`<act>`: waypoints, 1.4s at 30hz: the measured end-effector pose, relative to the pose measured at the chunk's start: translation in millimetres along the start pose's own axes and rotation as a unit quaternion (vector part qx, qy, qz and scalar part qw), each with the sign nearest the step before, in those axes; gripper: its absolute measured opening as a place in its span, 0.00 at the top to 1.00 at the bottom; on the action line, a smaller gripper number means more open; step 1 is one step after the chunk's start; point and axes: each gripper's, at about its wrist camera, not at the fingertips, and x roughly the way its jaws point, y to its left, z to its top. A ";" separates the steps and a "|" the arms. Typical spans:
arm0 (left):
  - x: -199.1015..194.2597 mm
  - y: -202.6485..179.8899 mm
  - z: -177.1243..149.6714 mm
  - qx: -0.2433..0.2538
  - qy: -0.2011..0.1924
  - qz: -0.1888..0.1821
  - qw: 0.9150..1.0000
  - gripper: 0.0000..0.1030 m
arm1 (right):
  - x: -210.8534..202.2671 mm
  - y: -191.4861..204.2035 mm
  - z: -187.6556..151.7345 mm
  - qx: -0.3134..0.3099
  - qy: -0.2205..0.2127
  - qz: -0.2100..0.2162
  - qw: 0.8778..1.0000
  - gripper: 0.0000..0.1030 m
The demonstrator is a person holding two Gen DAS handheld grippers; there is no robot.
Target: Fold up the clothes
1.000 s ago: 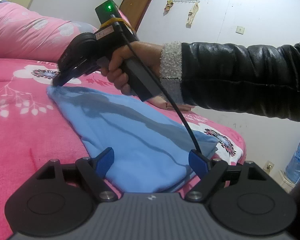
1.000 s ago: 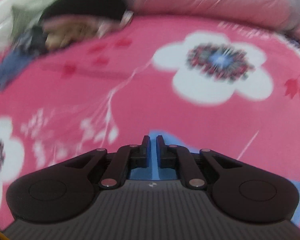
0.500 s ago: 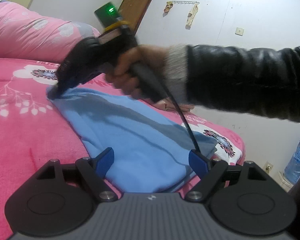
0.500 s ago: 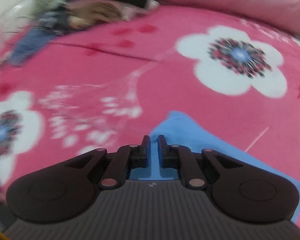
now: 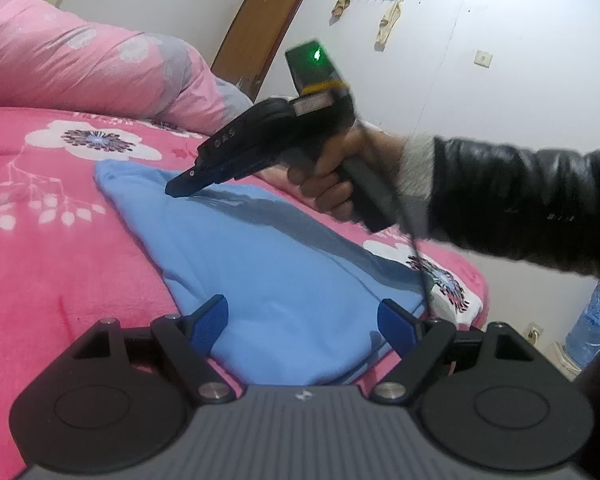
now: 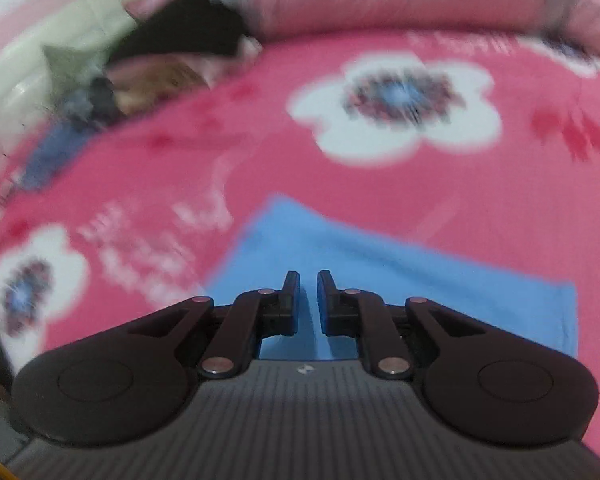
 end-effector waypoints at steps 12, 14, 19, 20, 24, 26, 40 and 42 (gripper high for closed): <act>7.3 -15.4 8.8 0.060 0.054 0.027 0.996 0.19 | -55.0 -58.6 -32.1 0.072 -0.112 -0.005 0.991 0.89; 9.2 -18.4 10.4 0.069 0.061 0.032 0.995 0.19 | -49.5 -57.8 -43.7 0.039 -0.082 -0.038 0.995 0.89; 11.1 -25.0 14.9 0.067 0.079 0.047 0.993 0.18 | -66.2 -123.7 -64.1 0.176 -0.137 -0.109 0.969 0.94; 11.7 -25.8 15.2 0.068 0.081 0.049 0.993 0.18 | -72.1 -126.7 -64.5 0.182 -0.148 -0.136 0.963 0.94; 16.4 -29.3 17.8 0.075 0.092 0.058 0.991 0.18 | -89.3 -117.1 -69.2 0.161 -0.188 -0.094 0.964 0.94; 18.2 -31.3 19.2 0.076 0.097 0.064 0.990 0.17 | -85.3 -97.4 -72.2 0.100 -0.177 -0.056 0.978 0.94; 19.9 -28.4 27.6 0.018 0.102 0.077 0.992 0.17 | -133.7 -29.4 -128.6 -0.034 -0.198 -0.098 0.975 0.88; 19.3 -26.9 28.1 0.009 0.099 0.076 0.992 0.17 | -123.7 -9.1 -149.0 -0.090 -0.155 -0.087 0.980 0.87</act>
